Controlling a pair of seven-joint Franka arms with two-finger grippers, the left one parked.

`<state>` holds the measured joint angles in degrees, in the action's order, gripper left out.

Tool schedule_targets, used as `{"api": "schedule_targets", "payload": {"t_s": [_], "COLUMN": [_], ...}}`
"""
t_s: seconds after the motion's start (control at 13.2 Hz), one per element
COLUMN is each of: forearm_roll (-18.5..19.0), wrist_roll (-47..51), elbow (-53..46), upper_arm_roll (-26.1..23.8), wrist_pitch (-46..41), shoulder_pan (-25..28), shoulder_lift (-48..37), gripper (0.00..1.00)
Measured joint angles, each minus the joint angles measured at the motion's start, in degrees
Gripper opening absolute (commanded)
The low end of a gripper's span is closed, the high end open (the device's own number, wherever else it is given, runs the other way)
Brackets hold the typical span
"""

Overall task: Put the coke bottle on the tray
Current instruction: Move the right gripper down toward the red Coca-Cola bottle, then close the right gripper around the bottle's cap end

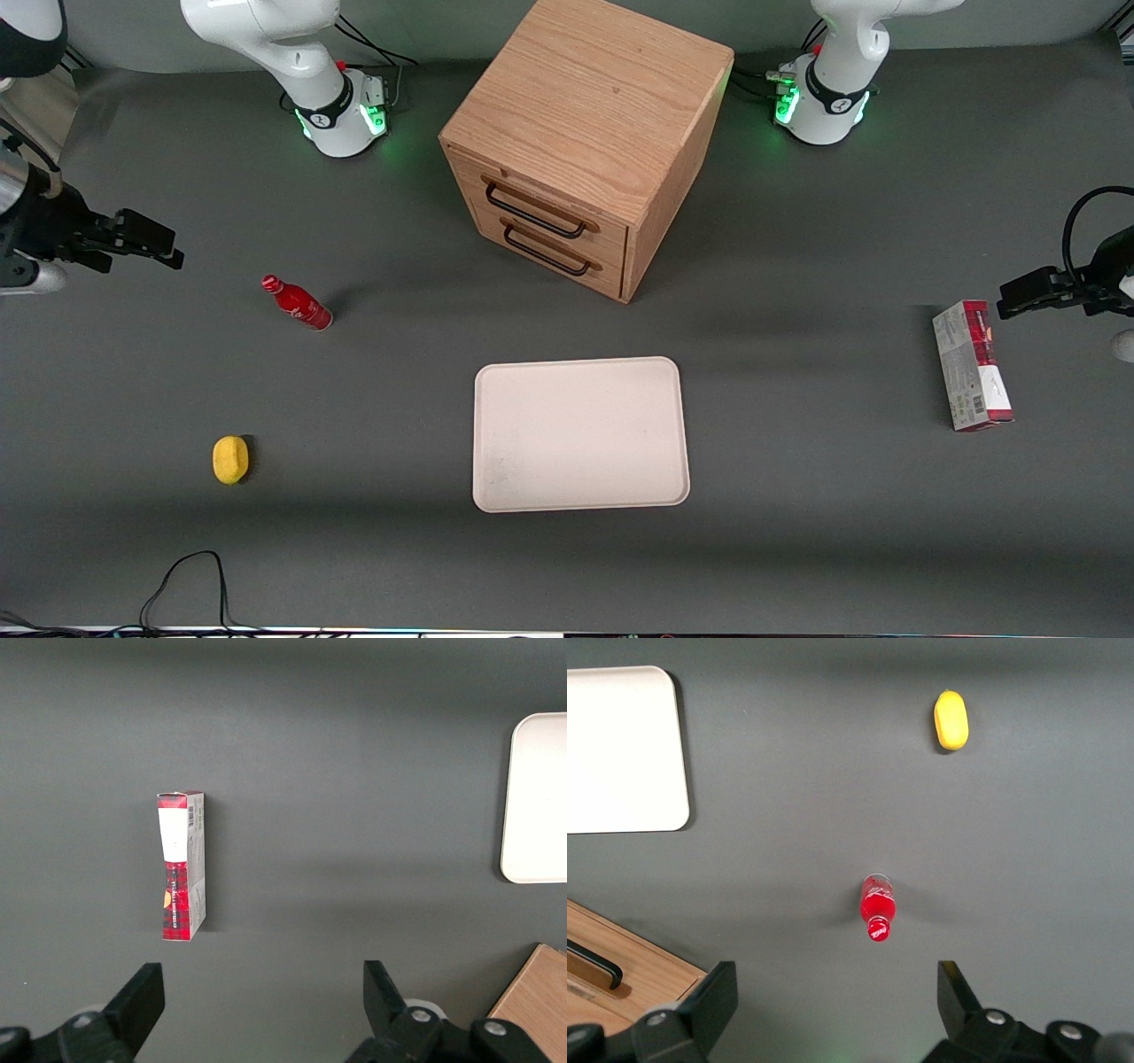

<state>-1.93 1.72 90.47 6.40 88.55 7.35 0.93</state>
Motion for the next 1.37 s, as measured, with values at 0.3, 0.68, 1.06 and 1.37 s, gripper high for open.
{"api": "schedule_targets", "payload": {"t_s": [0.3,0.68,1.06,1.37], "forearm_roll": [0.11,0.12,0.29,0.39], "wrist_roll": [0.1,0.1,-0.78,-2.04], "elbow": [-0.05,11.35,42.51,56.65], "upper_arm_roll": [-0.06,-0.05,0.41,0.67], "wrist_pitch": [-1.72,5.58,32.17,47.91], "shoulder_pan": [-0.04,-0.1,-0.26,-0.26], "shoulder_lift": [0.47,-2.02,-11.5,-12.92], "gripper": [1.0,1.0,1.0,1.0]}}
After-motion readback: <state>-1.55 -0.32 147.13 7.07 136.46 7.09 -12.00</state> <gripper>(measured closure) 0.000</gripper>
